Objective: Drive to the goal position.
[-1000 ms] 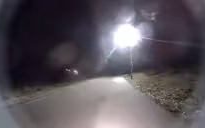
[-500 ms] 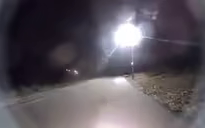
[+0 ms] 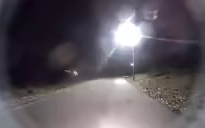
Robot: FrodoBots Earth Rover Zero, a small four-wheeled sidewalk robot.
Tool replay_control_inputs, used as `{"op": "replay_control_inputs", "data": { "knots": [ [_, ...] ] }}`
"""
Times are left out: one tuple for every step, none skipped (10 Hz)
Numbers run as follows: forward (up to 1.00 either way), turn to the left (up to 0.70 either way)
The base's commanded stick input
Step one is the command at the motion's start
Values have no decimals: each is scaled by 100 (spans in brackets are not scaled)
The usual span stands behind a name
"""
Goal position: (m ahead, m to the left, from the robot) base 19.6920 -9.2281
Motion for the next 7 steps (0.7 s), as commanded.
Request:
{"op": "replay_control_inputs", "data": {
  "knots": [
    [30,0],
    [0,0],
    [0,0],
    [0,0],
    [0,0],
    [0,0],
    [0,0]
  ]
}}
